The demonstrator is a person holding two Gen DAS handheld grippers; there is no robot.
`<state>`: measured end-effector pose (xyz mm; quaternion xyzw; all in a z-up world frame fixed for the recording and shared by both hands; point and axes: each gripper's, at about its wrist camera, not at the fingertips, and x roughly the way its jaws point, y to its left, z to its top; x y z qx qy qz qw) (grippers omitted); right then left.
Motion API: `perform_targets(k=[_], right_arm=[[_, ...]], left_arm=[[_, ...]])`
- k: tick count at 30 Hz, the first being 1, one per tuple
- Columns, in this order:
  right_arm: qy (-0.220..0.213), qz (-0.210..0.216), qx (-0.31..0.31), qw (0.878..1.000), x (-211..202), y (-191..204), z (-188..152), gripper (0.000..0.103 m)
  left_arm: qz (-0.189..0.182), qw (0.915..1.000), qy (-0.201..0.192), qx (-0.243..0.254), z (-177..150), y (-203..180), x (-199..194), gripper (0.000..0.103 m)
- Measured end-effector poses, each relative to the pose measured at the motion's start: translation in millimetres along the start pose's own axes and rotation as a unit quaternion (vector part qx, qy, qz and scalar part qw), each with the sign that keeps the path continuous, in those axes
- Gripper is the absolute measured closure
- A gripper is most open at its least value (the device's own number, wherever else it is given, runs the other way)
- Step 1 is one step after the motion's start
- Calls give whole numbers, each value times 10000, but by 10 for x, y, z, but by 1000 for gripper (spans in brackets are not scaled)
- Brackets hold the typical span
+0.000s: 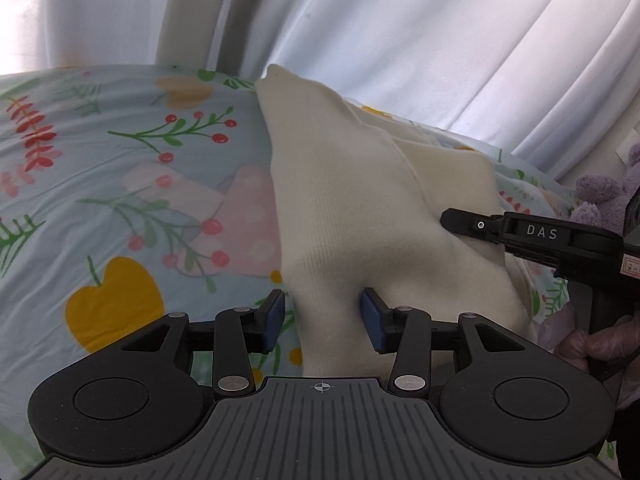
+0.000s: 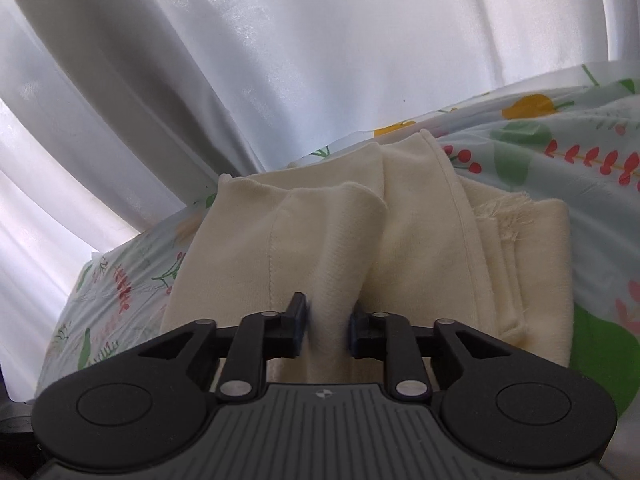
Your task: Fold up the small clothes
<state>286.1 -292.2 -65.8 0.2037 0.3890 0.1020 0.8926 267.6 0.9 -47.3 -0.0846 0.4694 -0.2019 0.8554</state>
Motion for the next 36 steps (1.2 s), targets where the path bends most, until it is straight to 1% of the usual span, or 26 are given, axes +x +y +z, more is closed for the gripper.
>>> perform_targets(k=[2, 4, 6, 8, 9, 10, 12, 13, 15, 16, 17, 19, 21, 23, 25, 26, 28, 29, 31, 32, 33, 34, 35, 36], right_arm=[[-246, -368, -709, 9965, -75, 218, -13, 91], [-624, -737, -1397, 9855, -218, 432, -30, 91], [-983, -1056, -1699, 9748, -355, 530, -23, 91], [-1210, -1423, -1780, 9661, -426, 518, -9, 91], [-1243, -1628, -1819, 9617, -440, 468, -4, 91], [-1218, -1778, -1757, 9606, -426, 401, 6, 91], [-1075, -2020, -1536, 9613, -381, 234, 8, 91], [-949, -2181, -1526, 9592, -321, 140, -15, 90], [-722, -2437, -1347, 9577, -255, -25, -55, 88], [-716, -2466, -1179, 9593, -305, -96, -69, 85], [-798, -2429, -975, 9618, -404, -147, -84, 80], [-970, -2266, -676, 9668, -682, -210, -124, 74], [-1101, -1962, -322, 9738, -928, -275, -189, 56], [-1097, -1475, 153, 9828, -1126, -372, -305, 52], [-940, -1036, 699, 9877, -1214, -462, -451, 52], [-874, -808, 981, 9880, -1234, -507, -521, 52], [-751, -128, 1558, 9848, -1187, -550, -677, 52], [-727, 103, 1734, 9821, -1143, -566, -717, 52], [-608, 346, 1960, 9781, -1047, -557, -737, 51], [-577, 480, 2030, 9763, -1008, -552, -738, 51], [-580, 549, 2071, 9751, -980, -541, -735, 51], [-572, 587, 2069, 9749, -966, -498, -740, 51], [-545, 587, 2031, 9759, -913, -473, -735, 54], [-489, 500, 1968, 9780, -837, -458, -730, 72]], left_arm=[[110, 9999, -103, -50, 19, -7, -73, 57], [170, 9996, -218, 22, 53, -30, -148, 57], [167, 9994, -277, 86, 79, -61, -187, 57], [131, 9995, -252, 161, 93, -99, -175, 56], [137, 9995, -208, 179, 92, -119, -148, 56], [138, 9996, -142, 202, 87, -145, -114, 57], [89, 9997, -32, 246, 61, -184, -37, 57], [86, 9997, 49, 245, 49, -197, 4, 56], [109, 9995, 199, 229, 8, -197, 77, 57], [144, 9994, 216, 223, -4, -188, 71, 57], [152, 9994, 218, 220, -14, -176, 52, 57], [69, 9996, 197, 188, -29, -143, -18, 56], [-59, 9998, 182, 85, -46, -120, -79, 55], [-172, 9997, 166, 19, -103, -160, -134, 54], [-217, 9996, 163, 109, -170, -243, -152, 51], [-212, 9995, 169, 171, -197, -286, -146, 49], [-227, 9989, 254, 322, -245, -384, -108, 48], [-229, 9986, 325, 354, -257, -423, -80, 48], [-286, 9978, 413, 441, -285, -497, -63, 48], [-287, 9973, 417, 541, -292, -545, -51, 46], [-220, 9971, 394, 618, -298, -580, -33, 43], [-143, 9970, 373, 665, -299, -607, -9, 43], [-50, 9968, 369, 711, -291, -632, 43, 43], [1, 9967, 376, 721, -289, -654, 70, 43]])
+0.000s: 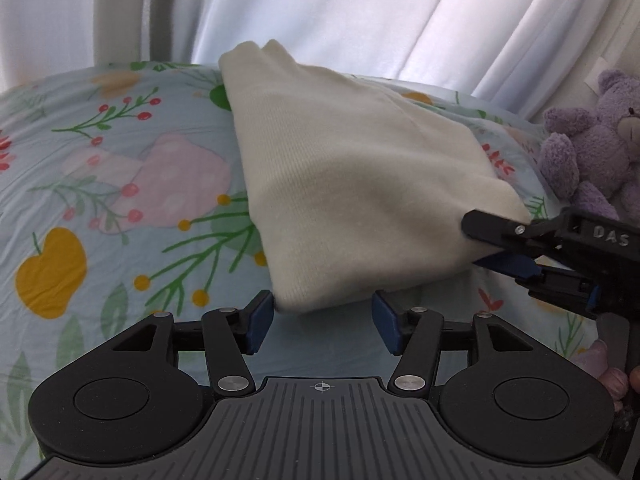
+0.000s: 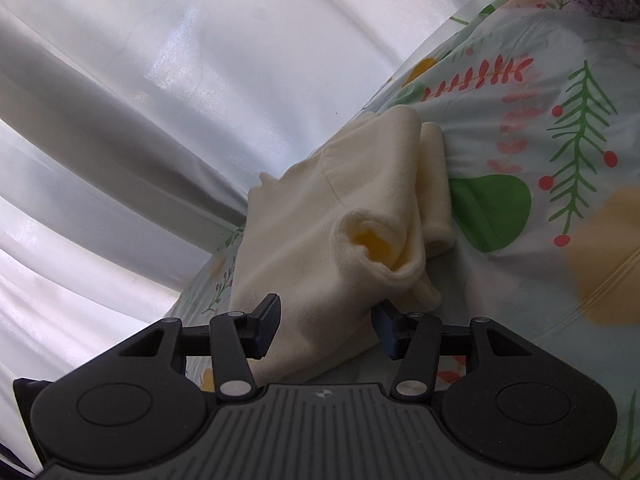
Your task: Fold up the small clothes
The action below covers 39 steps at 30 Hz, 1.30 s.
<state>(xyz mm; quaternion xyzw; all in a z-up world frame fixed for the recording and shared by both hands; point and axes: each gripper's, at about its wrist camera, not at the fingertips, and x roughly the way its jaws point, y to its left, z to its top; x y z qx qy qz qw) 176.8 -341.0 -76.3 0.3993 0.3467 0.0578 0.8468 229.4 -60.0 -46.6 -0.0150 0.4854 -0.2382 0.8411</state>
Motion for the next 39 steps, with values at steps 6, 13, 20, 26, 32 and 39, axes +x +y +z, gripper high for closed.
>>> perform_targets(k=[6, 13, 20, 26, 32, 39], right_arm=[[-82, 1036, 732, 9919, 59, -103, 62, 94], [302, -88, -188, 9993, 79, -227, 8, 84], [-443, -861, -1029, 9900, -556, -36, 254, 60], [-447, -860, -2785, 9555, -114, 656, 298, 78], [38, -1289, -3627, 9230, 553, 865, 82, 91], [-299, -1452, -4317, 8897, 467, 486, -42, 101]], left_arm=[[256, 9993, -184, -200, 61, 130, -35, 41], [-90, 9947, 94, -1019, 113, 593, -90, 37], [360, 9924, -374, -1117, 259, 763, -479, 34], [157, 9951, -647, -734, 595, 383, -261, 32], [362, 9987, -268, -224, 620, 219, 232, 29], [188, 9990, -288, -300, 563, 284, 293, 20]])
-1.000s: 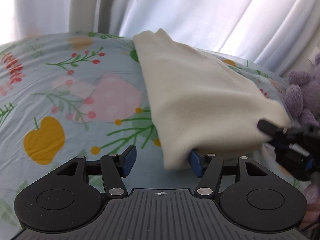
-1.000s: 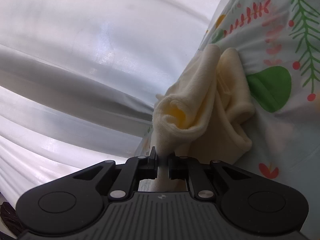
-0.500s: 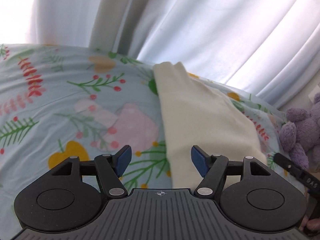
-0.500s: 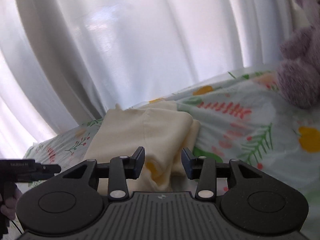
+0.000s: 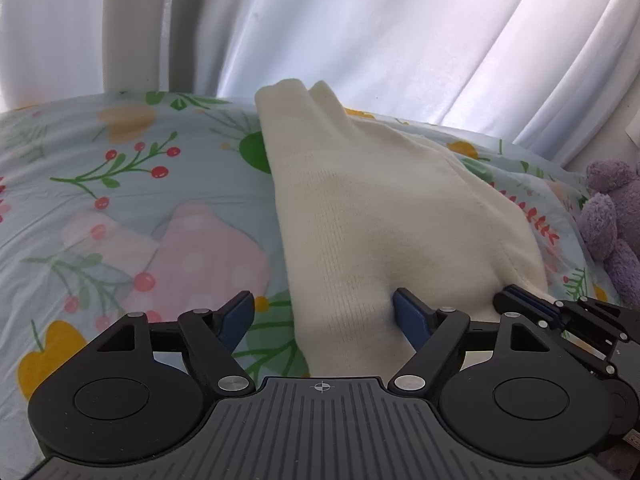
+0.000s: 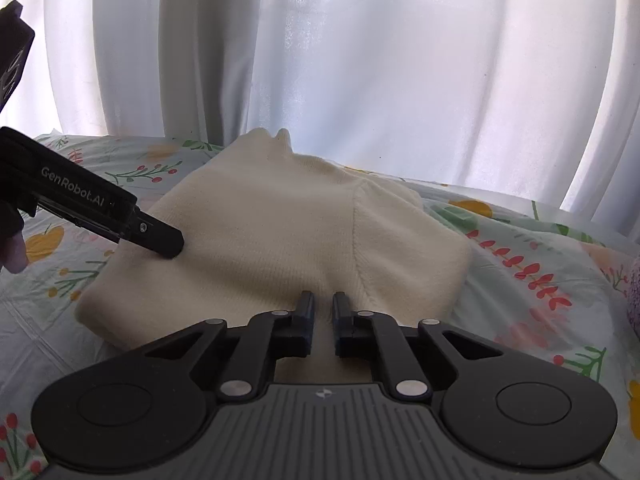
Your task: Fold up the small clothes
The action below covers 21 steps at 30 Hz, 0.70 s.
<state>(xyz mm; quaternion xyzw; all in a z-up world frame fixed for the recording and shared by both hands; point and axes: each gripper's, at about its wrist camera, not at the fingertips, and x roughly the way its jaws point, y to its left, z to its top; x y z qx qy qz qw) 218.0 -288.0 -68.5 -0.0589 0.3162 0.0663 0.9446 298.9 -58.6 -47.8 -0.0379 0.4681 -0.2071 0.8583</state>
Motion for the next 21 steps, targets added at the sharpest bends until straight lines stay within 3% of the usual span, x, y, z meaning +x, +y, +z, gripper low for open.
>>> perform_targets(k=[3, 6, 9, 12, 17, 21], right_arm=[[-59, 55, -80, 9999, -22, -55, -14, 102], [60, 124, 359, 9993, -65, -124, 100, 103], [-165, 20, 699, 9974, -80, -117, 285, 100], [-300, -31, 652, 9974, 37, -55, 491, 97], [-14, 89, 260, 9996, 418, 49, 649, 97], [-163, -599, 121, 9980, 608, -15, 544, 97]], left_arm=[[23, 10000, -17, 6, -12, -12, -21, 20], [42, 10000, -22, -59, -1, 13, -26, 20], [85, 9999, -24, -103, 4, 2, -10, 18], [111, 9999, -30, -129, -4, -9, -9, 17], [72, 9998, 0, -170, -5, 12, -4, 16], [-14, 9996, 39, -262, 18, 38, -16, 17]])
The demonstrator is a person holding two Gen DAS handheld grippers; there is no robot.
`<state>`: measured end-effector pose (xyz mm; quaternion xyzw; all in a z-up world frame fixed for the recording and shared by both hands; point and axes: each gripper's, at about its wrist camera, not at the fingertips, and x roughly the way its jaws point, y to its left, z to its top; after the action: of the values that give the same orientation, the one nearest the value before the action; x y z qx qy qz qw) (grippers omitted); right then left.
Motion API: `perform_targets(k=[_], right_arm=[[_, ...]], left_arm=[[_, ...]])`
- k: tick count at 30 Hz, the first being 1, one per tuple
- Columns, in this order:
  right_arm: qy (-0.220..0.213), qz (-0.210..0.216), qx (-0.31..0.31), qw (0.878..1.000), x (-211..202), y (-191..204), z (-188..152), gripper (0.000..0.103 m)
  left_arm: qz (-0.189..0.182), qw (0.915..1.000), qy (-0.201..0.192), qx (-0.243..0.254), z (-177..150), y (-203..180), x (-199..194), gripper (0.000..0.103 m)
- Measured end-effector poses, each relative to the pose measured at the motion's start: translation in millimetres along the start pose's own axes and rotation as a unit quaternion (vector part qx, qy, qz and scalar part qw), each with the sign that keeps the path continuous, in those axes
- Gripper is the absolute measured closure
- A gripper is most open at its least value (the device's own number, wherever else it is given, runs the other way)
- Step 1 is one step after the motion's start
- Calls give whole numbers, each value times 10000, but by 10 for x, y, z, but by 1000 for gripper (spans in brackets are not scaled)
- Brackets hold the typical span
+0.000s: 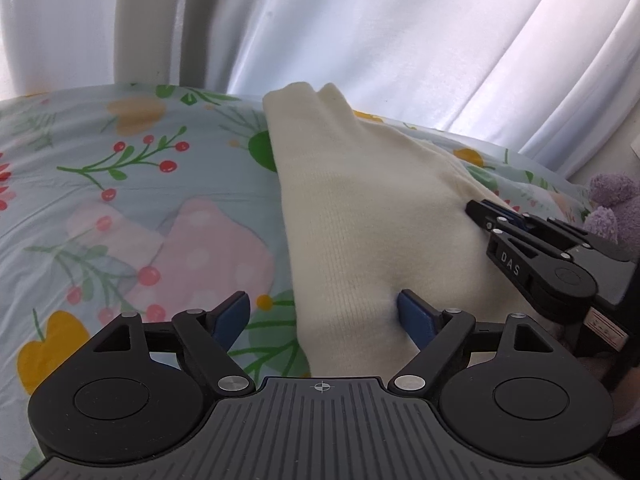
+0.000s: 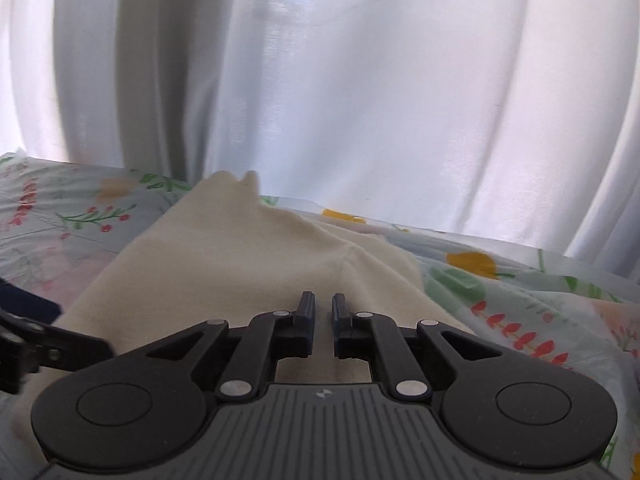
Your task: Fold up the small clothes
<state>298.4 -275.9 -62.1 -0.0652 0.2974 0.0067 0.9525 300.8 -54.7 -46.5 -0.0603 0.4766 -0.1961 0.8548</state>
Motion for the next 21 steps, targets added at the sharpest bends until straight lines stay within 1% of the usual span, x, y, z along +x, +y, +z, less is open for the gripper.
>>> perform_targets(k=[1, 2, 3, 4, 6, 7, 9, 10, 11, 12, 13, 14, 15, 16, 17, 18, 19, 20, 21], right_arm=[[89, -291, 248, 9992, 62, -92, -33, 97], [139, -384, 533, 9977, 99, -204, -77, 97], [86, -302, 784, 9964, 103, -306, -126, 97], [55, -213, 899, 9957, 79, -366, -150, 97], [112, -330, 718, 9968, 2, -351, -125, 97], [143, -340, 783, 9962, -70, -366, -106, 97], [73, -29, 1092, 9940, -265, -426, -96, 91], [-2, 216, 1251, 9919, -398, -440, -107, 90], [-70, 473, 1305, 9903, -493, -439, -133, 86], [-98, 649, 1264, 9898, -554, -423, -169, 81], [-30, 672, 1106, 9916, -578, -379, -216, 78], [115, 561, 937, 9940, -550, -349, -267, 76], [238, 359, 801, 9959, -523, -344, -321, 72], [195, 149, 801, 9965, -548, -393, -379, 66], [201, 93, 1006, 9947, -596, -475, -390, 56], [236, -9, 1228, 9921, -640, -551, -386, 54], [290, -231, 1500, 9880, -694, -666, -379, 54], [307, -239, 1733, 9841, -732, -782, -396, 54], [309, -55, 1982, 9797, -760, -890, -417, 53]], left_arm=[[-25, 10000, 5, -10, 13, 2, -4, 17], [-81, 10000, 22, -31, 28, 9, -10, 17], [-103, 9999, 27, -47, 40, 8, -21, 19], [-110, 9999, 14, -40, 59, 13, -37, 19], [-69, 10000, -63, 1, 84, 10, -80, 21], [-24, 9999, -117, 12, 101, 10, -103, 21], [14, 9998, -175, -15, 125, 27, -113, 21], [6, 9999, -160, -41, 139, 31, -92, 21], [-4, 9999, -118, -77, 147, 35, -61, 21], [-28, 9999, -69, -126, 151, 39, -27, 21], [-82, 9998, -18, -163, 148, 40, 9, 20], [-130, 9998, 31, -175, 145, 45, 39, 20], [-183, 9996, 74, -193, 140, 53, 52, 20], [-237, 9995, 89, -212, 135, 67, 46, 20], [-289, 9993, 85, -223, 127, 89, 29, 20], [-324, 9992, 85, -240, 127, 116, 15, 20], [-405, 9987, 93, -288, 129, 158, 3, 20], [-492, 9981, 107, -345, 136, 195, -3, 20], [-605, 9971, 138, -438, 149, 243, 0, 20]])
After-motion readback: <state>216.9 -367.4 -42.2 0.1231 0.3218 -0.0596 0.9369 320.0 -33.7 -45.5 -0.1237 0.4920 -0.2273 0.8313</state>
